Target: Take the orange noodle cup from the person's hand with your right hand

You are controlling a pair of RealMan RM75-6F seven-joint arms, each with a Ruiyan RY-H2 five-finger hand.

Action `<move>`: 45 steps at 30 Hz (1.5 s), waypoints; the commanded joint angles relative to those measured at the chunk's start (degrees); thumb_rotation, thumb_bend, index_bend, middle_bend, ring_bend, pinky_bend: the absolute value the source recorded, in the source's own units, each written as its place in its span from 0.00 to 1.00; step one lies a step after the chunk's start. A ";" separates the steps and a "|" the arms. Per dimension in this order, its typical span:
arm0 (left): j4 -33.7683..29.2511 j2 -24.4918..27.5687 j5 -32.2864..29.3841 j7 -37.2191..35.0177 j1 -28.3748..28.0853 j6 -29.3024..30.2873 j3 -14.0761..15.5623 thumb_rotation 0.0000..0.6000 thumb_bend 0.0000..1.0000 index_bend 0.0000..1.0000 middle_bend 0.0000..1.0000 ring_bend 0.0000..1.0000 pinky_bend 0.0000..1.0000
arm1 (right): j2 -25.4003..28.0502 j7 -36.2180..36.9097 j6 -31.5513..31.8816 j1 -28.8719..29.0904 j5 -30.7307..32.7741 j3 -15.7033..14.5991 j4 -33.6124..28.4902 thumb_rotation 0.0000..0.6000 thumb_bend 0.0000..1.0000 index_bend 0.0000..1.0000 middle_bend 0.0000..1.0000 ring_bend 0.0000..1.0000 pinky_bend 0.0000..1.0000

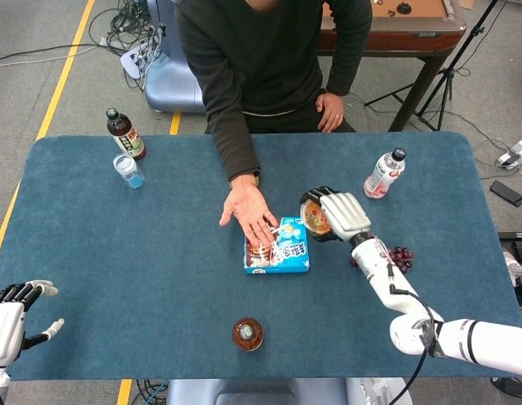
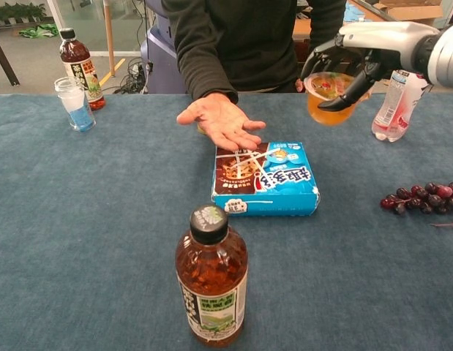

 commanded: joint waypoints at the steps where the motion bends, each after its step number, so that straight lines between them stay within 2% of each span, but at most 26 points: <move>1: -0.10 -0.09 0.10 0.18 -0.06 -0.03 0.02 1.00 0.17 0.41 0.34 0.29 0.22 | -1.07 1.20 -0.85 -0.99 -0.56 -0.89 2.21 1.00 0.44 0.46 0.34 0.18 0.59; 7: -0.08 -0.12 -0.17 0.27 0.07 -0.07 0.06 1.00 0.17 0.41 0.34 0.29 0.22 | -3.77 3.08 -2.77 -1.67 -1.47 -1.44 7.09 1.00 0.44 0.46 0.33 0.18 0.58; 15: 0.21 -0.26 -0.25 0.17 -0.02 -0.19 -0.02 1.00 0.17 0.41 0.34 0.29 0.22 | -7.45 4.12 -5.49 -1.86 -2.11 -2.08 12.47 1.00 0.44 0.40 0.29 0.17 0.45; 22: 0.44 -0.47 -0.32 0.12 0.07 -0.26 0.10 1.00 0.17 0.41 0.34 0.29 0.22 | -10.15 4.31 -6.95 -2.29 -2.17 -2.52 16.76 1.00 0.44 0.38 0.28 0.14 0.40; 26: 0.46 -0.47 -0.36 0.26 0.00 -0.29 0.01 1.00 0.17 0.41 0.34 0.29 0.22 | -10.86 4.37 -7.66 -2.55 -2.59 -2.70 18.09 1.00 0.43 0.33 0.25 0.09 0.33; 29: 0.40 -0.47 -0.37 0.34 -0.06 -0.30 -0.07 1.00 0.17 0.41 0.34 0.29 0.22 | -10.91 4.75 -8.25 -2.75 -3.04 -2.65 18.48 1.00 0.42 0.21 0.19 0.02 0.24; 32: 0.38 -0.48 -0.40 0.42 -0.07 -0.32 -0.08 1.00 0.17 0.41 0.34 0.29 0.22 | -10.78 5.40 -8.46 -3.03 -3.67 -2.36 18.51 1.00 0.40 0.09 0.11 0.00 0.17; 34: 0.35 -0.43 -0.48 0.52 -0.09 -0.36 -0.11 1.00 0.17 0.41 0.34 0.29 0.22 | -10.38 6.05 -8.62 -3.30 -4.18 -2.14 18.00 1.00 0.39 0.07 0.10 0.00 0.16; 39: 0.17 -0.23 -0.61 0.55 -0.19 -0.37 -0.32 1.00 0.17 0.42 0.34 0.29 0.22 | -7.27 6.59 -7.75 -4.37 -6.28 -2.03 13.96 1.00 0.39 0.06 0.10 0.00 0.16; 45: 0.08 -0.18 -0.58 0.55 -0.32 -0.51 -0.35 1.00 0.17 0.42 0.34 0.29 0.22 | -0.74 4.28 -2.21 -7.48 -9.40 -2.85 4.95 1.00 0.39 0.06 0.10 0.00 0.16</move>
